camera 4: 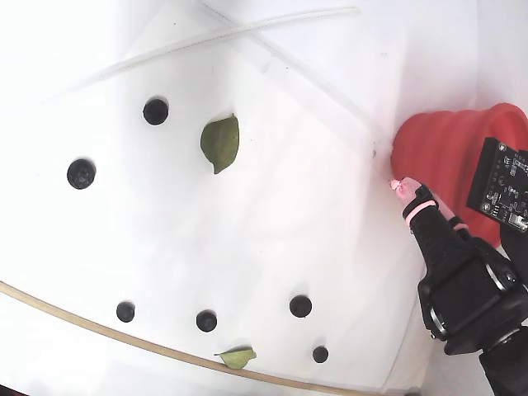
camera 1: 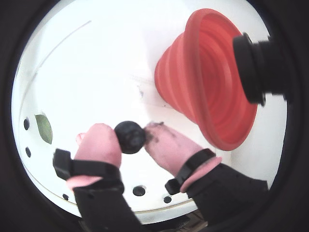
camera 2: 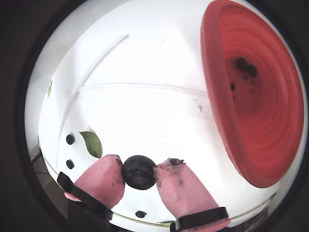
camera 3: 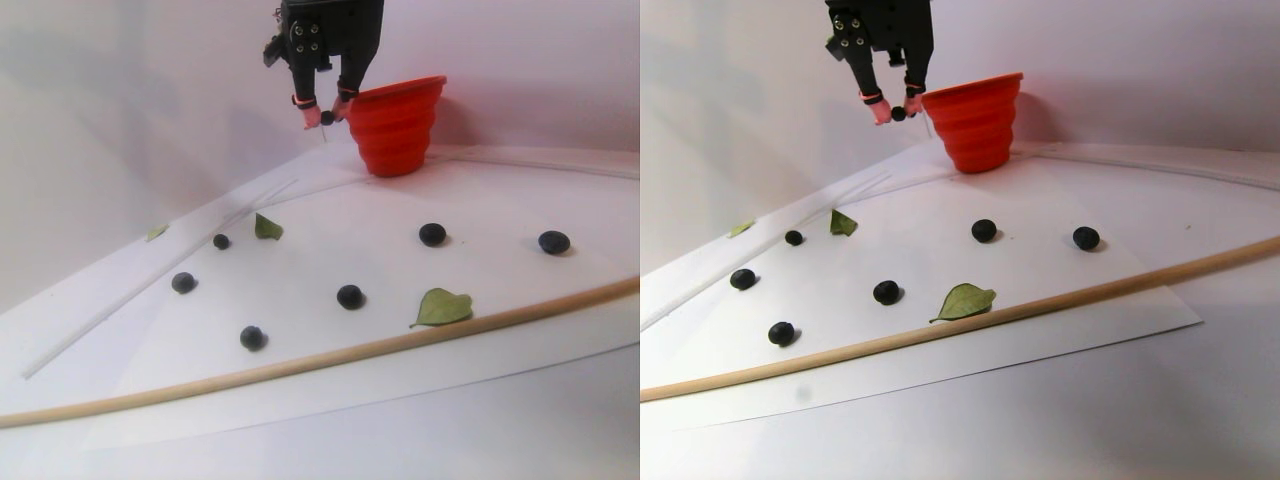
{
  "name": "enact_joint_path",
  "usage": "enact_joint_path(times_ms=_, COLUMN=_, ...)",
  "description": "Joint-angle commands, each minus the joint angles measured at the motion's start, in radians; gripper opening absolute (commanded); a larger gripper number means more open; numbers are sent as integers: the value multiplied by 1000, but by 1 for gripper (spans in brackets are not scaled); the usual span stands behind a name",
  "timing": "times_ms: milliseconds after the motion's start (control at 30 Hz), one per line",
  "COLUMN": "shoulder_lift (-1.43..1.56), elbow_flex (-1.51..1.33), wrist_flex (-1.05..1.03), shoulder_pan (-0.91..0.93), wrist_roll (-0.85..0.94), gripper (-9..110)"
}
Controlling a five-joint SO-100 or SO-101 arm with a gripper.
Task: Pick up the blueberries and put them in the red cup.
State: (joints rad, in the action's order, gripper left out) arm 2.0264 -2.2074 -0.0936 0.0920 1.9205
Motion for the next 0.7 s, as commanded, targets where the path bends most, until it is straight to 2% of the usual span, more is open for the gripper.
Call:
enact_joint_path(times_ms=0, shoulder_lift=138, elbow_flex=49, wrist_flex=-9, shoulder_pan=2, wrist_roll=-8, gripper=12)
enact_joint_path(times_ms=667, shoulder_lift=202, elbow_flex=123, wrist_flex=-92, shoulder_pan=34, wrist_roll=-54, gripper=12)
